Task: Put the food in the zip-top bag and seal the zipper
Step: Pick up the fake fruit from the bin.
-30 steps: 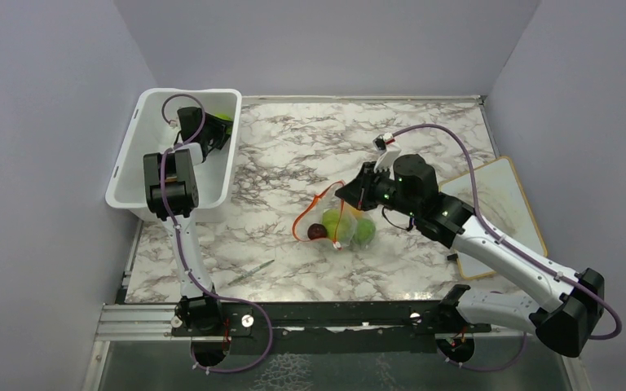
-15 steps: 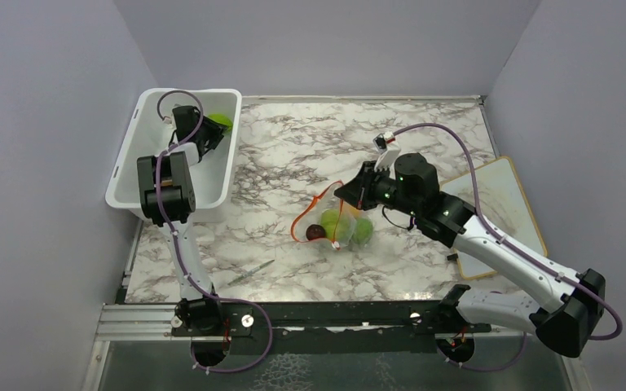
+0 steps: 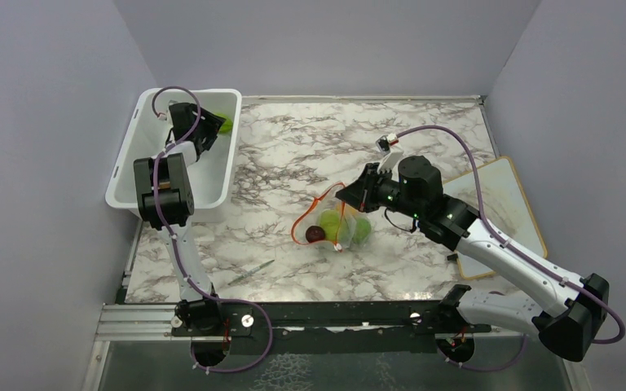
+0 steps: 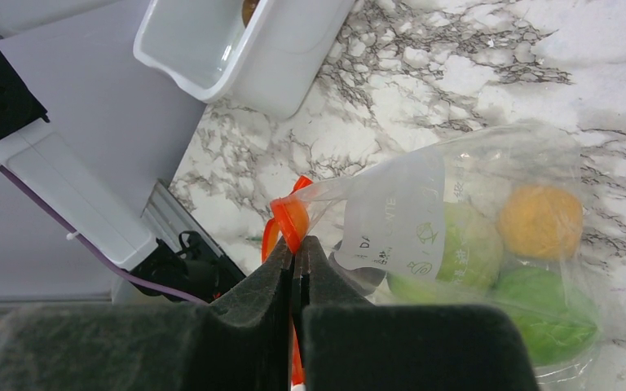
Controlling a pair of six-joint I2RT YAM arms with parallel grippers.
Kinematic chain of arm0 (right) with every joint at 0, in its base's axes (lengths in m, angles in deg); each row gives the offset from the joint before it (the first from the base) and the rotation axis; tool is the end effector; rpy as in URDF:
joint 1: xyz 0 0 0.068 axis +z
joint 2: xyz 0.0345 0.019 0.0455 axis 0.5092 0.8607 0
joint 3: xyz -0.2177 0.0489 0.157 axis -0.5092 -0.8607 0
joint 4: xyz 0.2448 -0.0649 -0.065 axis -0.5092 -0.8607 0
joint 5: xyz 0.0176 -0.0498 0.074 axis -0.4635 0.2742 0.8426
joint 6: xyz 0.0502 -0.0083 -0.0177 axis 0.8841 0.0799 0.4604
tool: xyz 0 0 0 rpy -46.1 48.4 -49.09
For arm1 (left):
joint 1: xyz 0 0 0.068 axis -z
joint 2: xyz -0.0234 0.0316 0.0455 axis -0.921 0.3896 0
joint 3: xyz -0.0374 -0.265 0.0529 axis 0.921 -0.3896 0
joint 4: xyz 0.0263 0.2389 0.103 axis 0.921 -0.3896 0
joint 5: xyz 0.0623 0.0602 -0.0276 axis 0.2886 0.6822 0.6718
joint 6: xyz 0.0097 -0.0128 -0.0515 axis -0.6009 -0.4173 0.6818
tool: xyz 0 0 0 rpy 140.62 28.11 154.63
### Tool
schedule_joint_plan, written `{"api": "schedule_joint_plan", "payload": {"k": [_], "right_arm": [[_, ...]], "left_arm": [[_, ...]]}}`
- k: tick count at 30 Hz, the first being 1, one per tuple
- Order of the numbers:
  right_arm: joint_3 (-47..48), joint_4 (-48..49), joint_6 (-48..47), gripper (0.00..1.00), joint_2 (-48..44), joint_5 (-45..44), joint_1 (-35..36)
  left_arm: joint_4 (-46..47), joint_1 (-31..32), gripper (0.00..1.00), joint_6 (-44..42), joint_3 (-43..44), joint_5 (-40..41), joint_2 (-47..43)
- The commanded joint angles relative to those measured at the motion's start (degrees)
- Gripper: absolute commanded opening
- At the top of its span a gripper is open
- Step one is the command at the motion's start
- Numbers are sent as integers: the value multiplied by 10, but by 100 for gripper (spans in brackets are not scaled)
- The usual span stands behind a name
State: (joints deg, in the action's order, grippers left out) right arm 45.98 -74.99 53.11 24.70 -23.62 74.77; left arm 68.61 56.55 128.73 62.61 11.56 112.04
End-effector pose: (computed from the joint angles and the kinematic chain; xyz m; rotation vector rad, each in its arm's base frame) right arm 0.1728 0.1744 0.3334 -0.1929 2.0885 1.0570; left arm 0.4827 0.0824 0.1733 -1.0536 1.8537 -0.6806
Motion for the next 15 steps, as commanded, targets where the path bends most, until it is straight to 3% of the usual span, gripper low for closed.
{"api": "schedule_joint_plan", "payload": {"k": [1,4,15], "right_arm": [[17,13,10,1,-4,14,2],[16,14,10,1,-2,14,2],[18,17,4,1,11,3,2]], "left_arm": [[22,-5,68,25,5,-1,16],[43,-6,74,37,5,4,22],[83,-7,74,109,29,9,71]]}}
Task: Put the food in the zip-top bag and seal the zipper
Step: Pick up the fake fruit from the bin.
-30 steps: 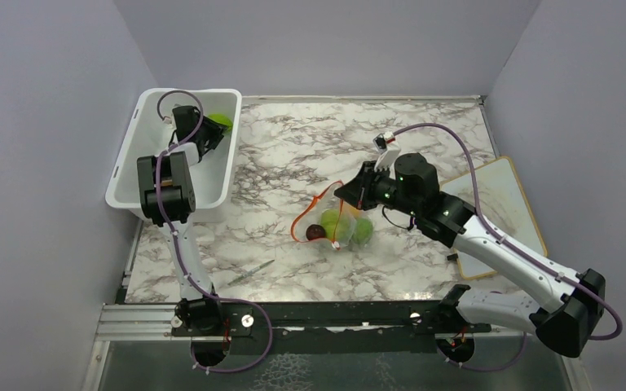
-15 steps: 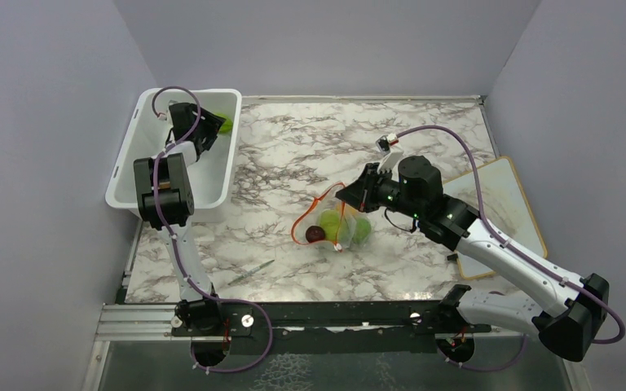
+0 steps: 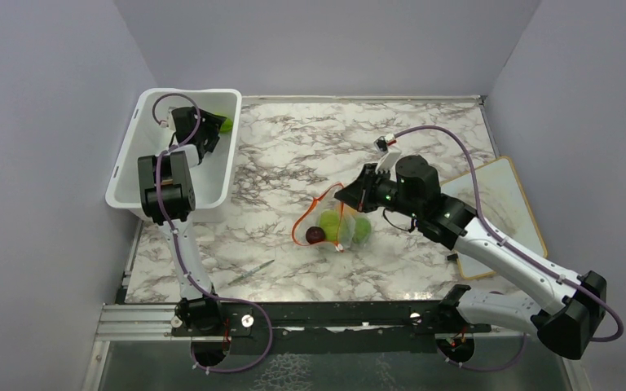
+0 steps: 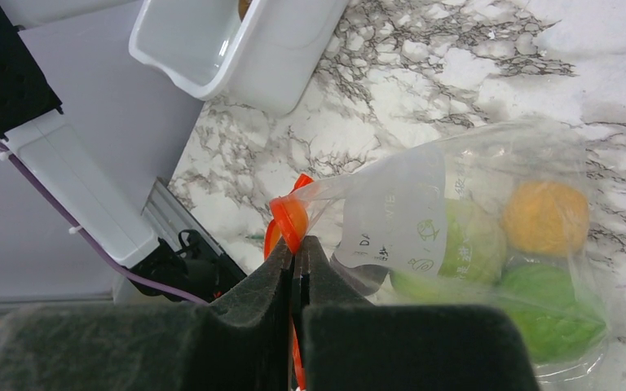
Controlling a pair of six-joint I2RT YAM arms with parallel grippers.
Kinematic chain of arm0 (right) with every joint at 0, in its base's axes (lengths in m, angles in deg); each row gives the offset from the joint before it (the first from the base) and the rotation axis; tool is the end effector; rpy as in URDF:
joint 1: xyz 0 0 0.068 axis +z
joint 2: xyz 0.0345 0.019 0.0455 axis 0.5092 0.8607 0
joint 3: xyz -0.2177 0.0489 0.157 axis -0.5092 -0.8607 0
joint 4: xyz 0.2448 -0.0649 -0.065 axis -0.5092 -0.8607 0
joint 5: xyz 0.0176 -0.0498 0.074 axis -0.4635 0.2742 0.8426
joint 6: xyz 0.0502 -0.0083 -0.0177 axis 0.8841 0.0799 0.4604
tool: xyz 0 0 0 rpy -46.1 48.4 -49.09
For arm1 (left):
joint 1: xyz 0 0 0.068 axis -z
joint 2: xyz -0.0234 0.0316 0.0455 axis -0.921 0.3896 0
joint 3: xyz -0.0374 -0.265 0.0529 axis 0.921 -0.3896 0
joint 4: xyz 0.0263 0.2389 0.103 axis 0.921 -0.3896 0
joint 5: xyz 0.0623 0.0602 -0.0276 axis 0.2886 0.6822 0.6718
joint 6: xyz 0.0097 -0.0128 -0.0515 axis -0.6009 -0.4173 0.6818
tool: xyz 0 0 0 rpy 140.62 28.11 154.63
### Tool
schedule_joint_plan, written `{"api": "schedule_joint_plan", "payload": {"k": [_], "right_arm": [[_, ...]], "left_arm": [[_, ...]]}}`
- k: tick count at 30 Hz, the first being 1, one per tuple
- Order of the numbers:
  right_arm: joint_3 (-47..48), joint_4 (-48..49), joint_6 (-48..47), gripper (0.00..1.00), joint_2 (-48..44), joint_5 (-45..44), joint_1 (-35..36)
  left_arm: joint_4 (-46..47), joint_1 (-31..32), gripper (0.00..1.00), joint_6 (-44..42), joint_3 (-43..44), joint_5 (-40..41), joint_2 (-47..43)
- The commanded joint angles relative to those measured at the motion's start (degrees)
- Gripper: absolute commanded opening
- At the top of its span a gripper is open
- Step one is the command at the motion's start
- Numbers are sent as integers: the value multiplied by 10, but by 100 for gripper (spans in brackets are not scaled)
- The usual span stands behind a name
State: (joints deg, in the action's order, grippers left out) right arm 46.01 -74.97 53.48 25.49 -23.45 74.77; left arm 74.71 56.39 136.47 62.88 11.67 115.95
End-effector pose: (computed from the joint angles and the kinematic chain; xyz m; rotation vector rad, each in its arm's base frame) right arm 0.1749 0.1765 0.3305 -0.1883 2.1043 1.0570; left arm 0.4918 0.0856 0.1527 -1.1606 1.7583 -0.7673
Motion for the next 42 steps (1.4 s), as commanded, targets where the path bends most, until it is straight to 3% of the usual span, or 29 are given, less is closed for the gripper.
{"api": "schedule_joint_plan", "payload": {"k": [1,16,21,28,36,42], "right_arm": [[19,17,-1,1,5,0,2],[32,10,-4,1,13,5,2],[32,8,1,1,7,5,2],[23,15,9,1,-1,7,2],[-2,29,16,1,-21,4,2],[-16,30,17,1,-43,1,2]], "left_arm": [[22,-6,73,34,30,8,37],[24,-8,73,50,69,24,80],[24,-6,63,50,59,26,75],[24,-7,51,24,32,22,40],[24,-14,49,-24,-33,17,-39],[-18,-18,48,-98,-35,6,-91]]}}
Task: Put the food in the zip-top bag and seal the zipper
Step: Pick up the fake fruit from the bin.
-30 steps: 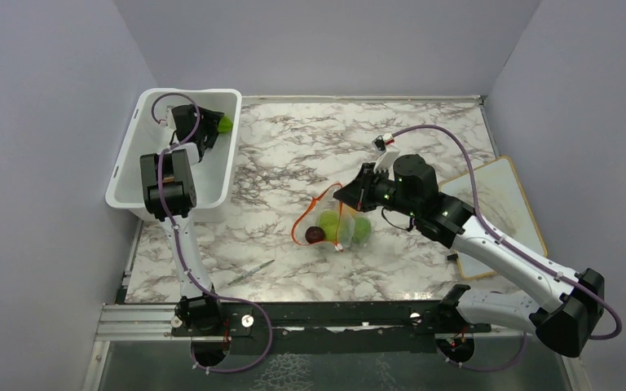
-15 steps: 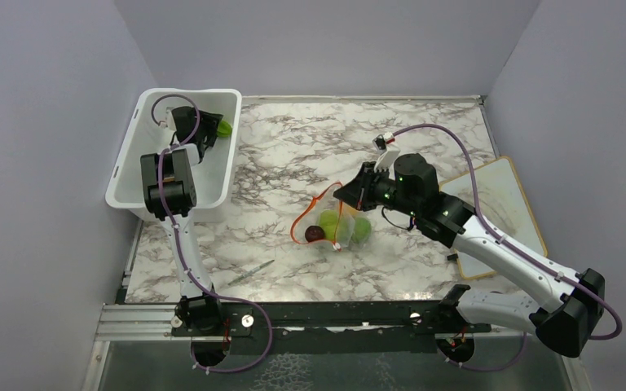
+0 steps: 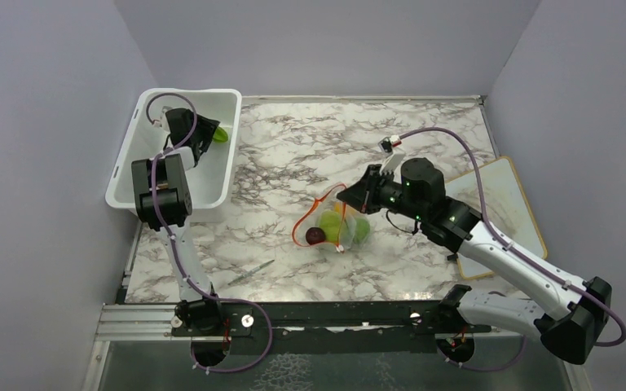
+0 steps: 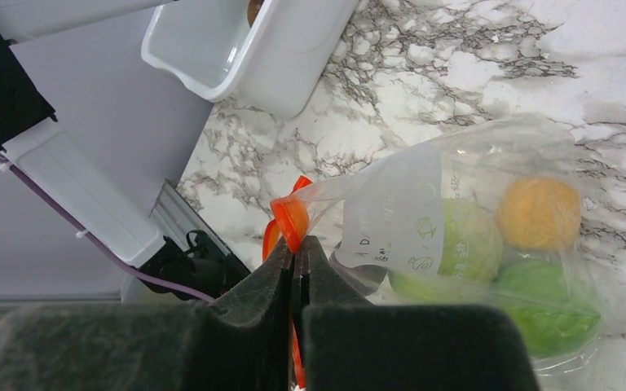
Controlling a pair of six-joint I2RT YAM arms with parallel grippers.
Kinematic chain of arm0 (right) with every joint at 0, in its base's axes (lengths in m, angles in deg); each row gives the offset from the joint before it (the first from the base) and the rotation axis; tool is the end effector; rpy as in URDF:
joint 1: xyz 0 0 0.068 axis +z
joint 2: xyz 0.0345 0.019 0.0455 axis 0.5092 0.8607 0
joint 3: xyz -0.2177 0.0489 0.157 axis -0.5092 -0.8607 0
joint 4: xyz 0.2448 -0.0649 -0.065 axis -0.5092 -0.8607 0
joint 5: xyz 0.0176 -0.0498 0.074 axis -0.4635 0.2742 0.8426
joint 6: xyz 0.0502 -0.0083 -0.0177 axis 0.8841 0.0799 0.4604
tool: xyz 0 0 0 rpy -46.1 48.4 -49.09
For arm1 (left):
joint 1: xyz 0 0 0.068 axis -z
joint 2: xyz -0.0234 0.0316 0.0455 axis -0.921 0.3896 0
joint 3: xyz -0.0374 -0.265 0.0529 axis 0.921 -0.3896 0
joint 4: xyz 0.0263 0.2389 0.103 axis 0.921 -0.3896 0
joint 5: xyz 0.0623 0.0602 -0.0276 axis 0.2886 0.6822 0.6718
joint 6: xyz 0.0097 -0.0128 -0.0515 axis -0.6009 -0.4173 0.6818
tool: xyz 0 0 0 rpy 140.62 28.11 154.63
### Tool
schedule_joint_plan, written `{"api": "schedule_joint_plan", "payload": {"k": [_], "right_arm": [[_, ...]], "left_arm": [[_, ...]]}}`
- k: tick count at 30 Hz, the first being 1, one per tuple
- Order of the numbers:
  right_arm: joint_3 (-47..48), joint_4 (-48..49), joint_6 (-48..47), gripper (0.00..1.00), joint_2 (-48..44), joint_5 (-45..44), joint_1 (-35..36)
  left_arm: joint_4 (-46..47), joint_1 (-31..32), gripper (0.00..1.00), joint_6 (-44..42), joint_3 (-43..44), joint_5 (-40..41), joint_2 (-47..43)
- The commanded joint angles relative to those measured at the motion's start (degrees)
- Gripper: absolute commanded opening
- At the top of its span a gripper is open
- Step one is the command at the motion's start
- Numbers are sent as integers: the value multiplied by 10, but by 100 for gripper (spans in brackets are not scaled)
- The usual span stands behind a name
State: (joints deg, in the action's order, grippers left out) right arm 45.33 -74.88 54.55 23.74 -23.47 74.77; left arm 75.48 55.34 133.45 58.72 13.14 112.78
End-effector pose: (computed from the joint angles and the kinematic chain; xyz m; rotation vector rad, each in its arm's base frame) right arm 0.1700 0.1718 0.3334 -0.1691 2.0888 1.0780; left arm 0.4763 0.0927 0.1570 -1.1397 1.7606 -0.6985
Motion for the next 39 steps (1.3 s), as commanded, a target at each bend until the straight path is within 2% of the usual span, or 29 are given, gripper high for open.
{"api": "schedule_joint_plan", "payload": {"k": [1,11,19,27,33,39], "right_arm": [[-15,30,6,1,-31,0,2],[-34,16,1,1,-64,5,2],[-34,13,-13,1,-77,0,2],[-48,21,-5,1,-76,5,2],[-49,26,1,1,-71,2,2],[-36,27,5,1,-54,-8,2]], "left_arm": [[-35,-7,48,-79,8,-7,-71],[-116,-7,48,-170,-29,-9,-207],[-140,-7,49,-225,-156,-11,-341],[-159,-7,49,-251,-225,-48,-446],[-170,8,49,-251,-256,-126,-532],[-177,54,49,-246,-281,-188,-608]]}}
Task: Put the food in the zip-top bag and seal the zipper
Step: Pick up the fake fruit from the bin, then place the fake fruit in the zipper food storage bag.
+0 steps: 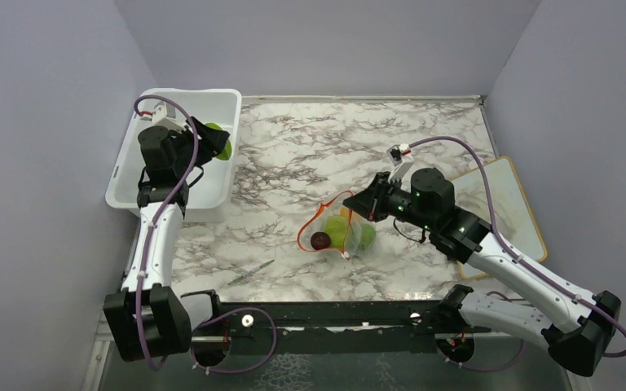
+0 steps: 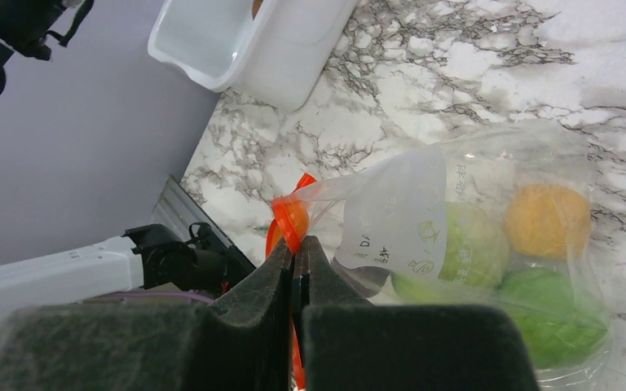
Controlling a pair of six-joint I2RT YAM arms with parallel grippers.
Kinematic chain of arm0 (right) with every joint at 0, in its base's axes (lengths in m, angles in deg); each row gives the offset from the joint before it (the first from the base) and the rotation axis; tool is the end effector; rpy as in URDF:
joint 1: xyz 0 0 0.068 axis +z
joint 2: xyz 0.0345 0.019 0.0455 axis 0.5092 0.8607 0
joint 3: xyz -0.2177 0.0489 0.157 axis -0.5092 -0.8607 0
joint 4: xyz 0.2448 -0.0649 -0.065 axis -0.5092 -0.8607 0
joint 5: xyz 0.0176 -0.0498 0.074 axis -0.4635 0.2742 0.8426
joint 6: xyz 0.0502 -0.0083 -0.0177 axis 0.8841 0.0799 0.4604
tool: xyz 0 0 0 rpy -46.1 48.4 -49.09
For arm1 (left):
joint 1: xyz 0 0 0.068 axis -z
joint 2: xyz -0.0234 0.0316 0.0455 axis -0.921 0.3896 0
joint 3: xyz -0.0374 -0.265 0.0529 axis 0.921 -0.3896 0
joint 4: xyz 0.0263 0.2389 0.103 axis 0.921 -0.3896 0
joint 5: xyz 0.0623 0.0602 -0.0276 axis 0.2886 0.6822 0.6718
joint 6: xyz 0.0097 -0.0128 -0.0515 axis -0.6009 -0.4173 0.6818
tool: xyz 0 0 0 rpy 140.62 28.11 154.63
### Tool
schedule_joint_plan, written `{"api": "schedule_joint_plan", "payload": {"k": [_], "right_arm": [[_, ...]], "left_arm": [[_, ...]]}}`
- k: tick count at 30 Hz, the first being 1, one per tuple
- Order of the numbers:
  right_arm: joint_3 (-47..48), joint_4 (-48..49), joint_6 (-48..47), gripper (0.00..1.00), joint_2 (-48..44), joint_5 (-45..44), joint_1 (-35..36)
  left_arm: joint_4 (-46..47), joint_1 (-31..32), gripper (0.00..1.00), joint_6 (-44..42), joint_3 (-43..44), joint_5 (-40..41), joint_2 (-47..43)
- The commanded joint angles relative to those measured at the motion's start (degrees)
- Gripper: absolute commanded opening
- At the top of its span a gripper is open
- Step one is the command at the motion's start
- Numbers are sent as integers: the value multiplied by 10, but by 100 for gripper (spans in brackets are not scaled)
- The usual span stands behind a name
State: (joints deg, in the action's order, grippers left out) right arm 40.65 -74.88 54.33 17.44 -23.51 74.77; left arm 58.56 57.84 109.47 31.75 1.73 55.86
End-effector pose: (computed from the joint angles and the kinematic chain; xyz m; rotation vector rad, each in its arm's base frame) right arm 0.1527 0.1549 0.3276 -0.1731 2.0582 1.0892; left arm 0.2737 0.0314 0.3324 -0.4538 1.7811 -0.6679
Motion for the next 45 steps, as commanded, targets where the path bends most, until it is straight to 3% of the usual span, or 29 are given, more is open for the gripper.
{"api": "schedule_joint_plan", "payload": {"k": [1,13,26,34,45], "right_arm": [[13,27,8,1,11,-8,2],[39,38,24,1,54,-48,2],[73,67,40,1,103,-29,2],[70,77,36,1,92,-18,2],[63,72,37,1,90,15,2]], "left_arm": [[-13,36,49,-7,-12,-90,-41],[-27,133,50,-9,-28,-228,-82],[47,266,55,77,-96,-273,-168],[128,333,55,103,-150,-253,-137],[136,371,58,70,-155,-287,-72]]}}
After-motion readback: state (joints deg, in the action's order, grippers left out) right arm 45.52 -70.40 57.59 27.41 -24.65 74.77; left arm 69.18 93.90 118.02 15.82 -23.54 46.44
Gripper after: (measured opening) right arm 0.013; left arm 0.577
